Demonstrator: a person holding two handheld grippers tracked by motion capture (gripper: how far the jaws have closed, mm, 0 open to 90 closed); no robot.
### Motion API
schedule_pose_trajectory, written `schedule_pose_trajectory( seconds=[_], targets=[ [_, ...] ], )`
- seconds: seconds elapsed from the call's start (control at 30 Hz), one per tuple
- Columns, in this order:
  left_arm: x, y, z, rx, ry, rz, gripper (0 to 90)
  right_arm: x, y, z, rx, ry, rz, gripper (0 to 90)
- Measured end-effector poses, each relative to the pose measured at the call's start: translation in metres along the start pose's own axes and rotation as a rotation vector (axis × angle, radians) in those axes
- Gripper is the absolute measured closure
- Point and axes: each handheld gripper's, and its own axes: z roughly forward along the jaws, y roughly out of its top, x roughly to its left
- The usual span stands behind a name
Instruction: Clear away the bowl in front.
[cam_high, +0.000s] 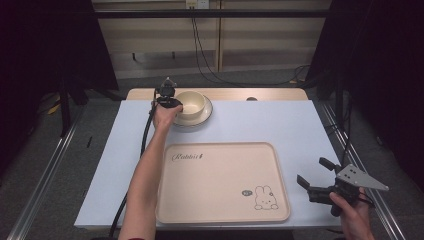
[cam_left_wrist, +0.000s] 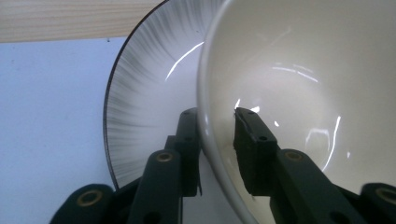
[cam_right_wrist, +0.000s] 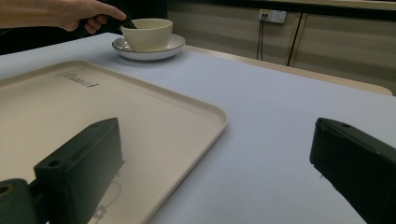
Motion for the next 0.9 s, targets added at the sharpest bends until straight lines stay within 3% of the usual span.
schedule_pose_trajectory(
  seconds=[0.2, 0.23, 0.33, 0.37, 0.47, 0.53, 0.57, 0.6, 0.9],
  targets=[
    [0.0003, 0.0018, 0.0006, 0.009, -0.003, 0.001, 77.6, 0.0005, 0.0, -0.0001, 0.002, 0.004, 0.003, 2.2],
    [-0.0007, 0.0015, 0.001, 0.001, -0.015, -0.027, 78.2, 0.0001, 0.0, -0.0002, -0.001, 0.004, 0.0, 2.2],
    [0.0003, 0.0018, 0.0007, 0.005, -0.015, -0.014, 79.8, -0.0003, 0.0001, -0.0002, -0.003, -0.001, 0.0, 2.1],
    [-0.0003, 0.0014, 0.0005, -0.002, -0.03, -0.036, 81.9, -0.0001, 0.0001, -0.0003, 0.0, 0.006, -0.003, 2.2],
    [0.0016, 0.0015, 0.0004, -0.006, -0.037, -0.039, 83.3, 0.0001, 0.0001, -0.0002, 0.001, 0.002, -0.001, 2.2],
    [0.0011, 0.0014, 0.0001, -0.006, -0.043, -0.074, 83.3, 0.0, 0.0001, -0.0001, -0.001, -0.002, -0.001, 2.2],
    [0.0016, 0.0012, -0.0001, -0.007, -0.043, -0.066, 83.3, -0.0004, 0.0001, -0.0001, -0.002, -0.002, -0.004, 2.2],
    [0.0012, 0.0009, -0.0005, -0.019, -0.047, -0.084, 83.4, -0.0001, 0.0, 0.0, -0.001, -0.003, -0.001, 2.1],
    [0.0025, 0.002, -0.0067, -0.038, -0.063, -0.068, 83.7, 0.0001, 0.0001, -0.0001, -0.005, -0.002, -0.002, 2.2]
  ],
)
